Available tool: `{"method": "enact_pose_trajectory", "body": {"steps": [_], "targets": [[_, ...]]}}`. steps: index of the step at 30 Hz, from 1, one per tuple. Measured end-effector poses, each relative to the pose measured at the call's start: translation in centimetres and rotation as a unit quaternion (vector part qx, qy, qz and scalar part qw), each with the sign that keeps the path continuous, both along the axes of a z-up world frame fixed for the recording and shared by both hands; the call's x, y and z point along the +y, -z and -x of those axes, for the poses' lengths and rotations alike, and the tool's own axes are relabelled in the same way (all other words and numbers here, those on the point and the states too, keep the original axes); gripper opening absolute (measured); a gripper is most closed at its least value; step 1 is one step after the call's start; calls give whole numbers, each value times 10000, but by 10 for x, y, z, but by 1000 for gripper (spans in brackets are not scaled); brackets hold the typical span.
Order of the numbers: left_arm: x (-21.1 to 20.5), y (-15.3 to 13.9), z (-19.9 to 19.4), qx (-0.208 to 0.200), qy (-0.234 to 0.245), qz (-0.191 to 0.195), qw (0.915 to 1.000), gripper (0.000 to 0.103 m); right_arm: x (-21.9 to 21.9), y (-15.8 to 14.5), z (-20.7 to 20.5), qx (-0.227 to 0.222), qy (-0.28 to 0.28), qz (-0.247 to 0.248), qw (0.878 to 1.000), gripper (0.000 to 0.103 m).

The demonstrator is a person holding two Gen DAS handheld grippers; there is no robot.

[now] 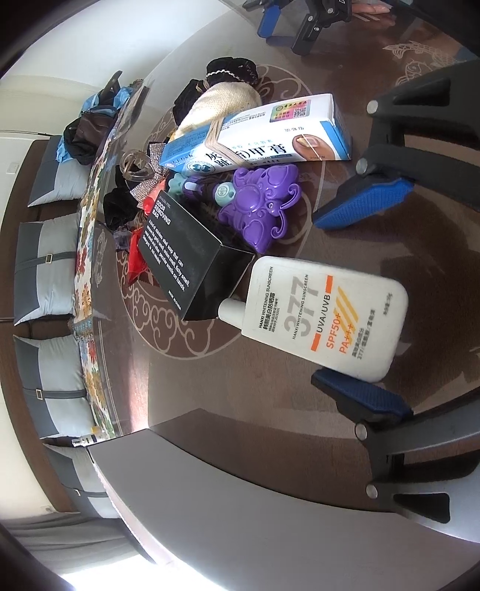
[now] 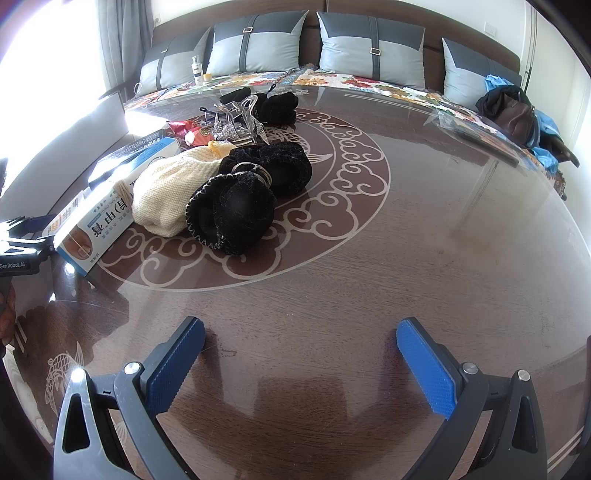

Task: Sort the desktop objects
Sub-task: 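Grasp the white sunscreen bottle with the left tool while the right tool grasps the black knitted pouch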

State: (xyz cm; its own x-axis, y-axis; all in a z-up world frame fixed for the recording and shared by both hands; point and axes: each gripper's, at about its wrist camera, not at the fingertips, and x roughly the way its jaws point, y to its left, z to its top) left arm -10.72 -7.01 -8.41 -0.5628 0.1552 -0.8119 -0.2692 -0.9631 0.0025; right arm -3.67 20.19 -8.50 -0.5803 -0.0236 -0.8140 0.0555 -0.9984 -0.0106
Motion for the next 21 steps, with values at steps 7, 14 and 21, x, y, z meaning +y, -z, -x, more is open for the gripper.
{"method": "enact_pose_trajectory", "body": {"steps": [7, 14, 21], "targets": [[-11, -3, -32, -51, -218, -61, 9997, 50, 1, -1, 2, -152, -107, -13, 9998, 103], [-24, -6, -61, -85, -231, -293, 9993, 50, 17, -43, 47, -30, 670, 1280, 9895, 95], [-44, -24, -76, 70, -371, -700, 9968, 50, -10, -25, 103, -817, 261, 1450, 9857, 34]]}}
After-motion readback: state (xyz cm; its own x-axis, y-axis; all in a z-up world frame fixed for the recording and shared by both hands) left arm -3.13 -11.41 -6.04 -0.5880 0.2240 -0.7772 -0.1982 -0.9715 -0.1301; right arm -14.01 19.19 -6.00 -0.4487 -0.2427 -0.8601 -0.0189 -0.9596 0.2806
